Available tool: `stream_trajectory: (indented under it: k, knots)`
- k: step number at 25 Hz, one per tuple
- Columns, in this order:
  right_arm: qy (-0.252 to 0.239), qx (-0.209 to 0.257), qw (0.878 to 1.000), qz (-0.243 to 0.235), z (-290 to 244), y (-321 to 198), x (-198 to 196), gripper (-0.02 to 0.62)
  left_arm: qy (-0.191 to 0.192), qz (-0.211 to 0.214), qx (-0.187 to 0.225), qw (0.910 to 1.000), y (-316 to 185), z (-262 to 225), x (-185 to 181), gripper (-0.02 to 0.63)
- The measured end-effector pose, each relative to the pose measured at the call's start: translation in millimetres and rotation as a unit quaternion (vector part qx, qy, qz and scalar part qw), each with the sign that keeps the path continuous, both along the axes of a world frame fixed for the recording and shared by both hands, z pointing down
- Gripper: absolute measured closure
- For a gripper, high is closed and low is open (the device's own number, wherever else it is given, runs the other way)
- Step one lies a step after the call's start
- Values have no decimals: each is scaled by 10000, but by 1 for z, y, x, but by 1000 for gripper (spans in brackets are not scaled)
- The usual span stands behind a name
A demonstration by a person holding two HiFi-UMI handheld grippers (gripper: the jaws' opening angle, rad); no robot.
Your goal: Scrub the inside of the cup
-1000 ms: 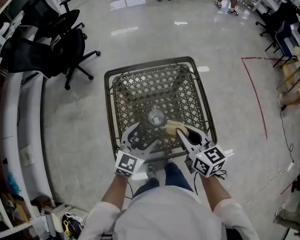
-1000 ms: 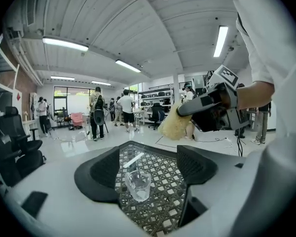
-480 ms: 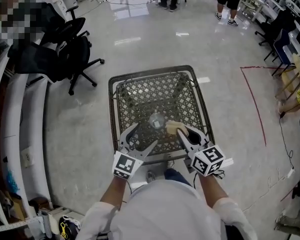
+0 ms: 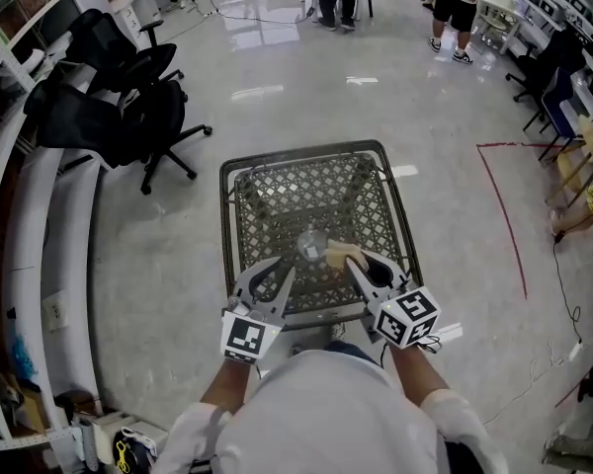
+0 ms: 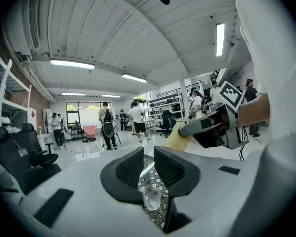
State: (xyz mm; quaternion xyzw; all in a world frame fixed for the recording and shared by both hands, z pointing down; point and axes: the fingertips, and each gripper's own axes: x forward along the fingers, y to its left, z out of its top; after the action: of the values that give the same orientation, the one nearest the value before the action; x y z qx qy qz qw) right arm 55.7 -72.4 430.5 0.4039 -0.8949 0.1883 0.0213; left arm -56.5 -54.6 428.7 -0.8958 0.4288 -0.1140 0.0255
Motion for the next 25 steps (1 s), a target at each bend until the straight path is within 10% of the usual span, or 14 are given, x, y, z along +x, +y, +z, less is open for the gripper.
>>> stream_trajectory:
  k: [25]
  knots:
    - [291,115,9992,-256,2,-2,-11,509,-85,-440,-238,9987,4,-14,-14,574]
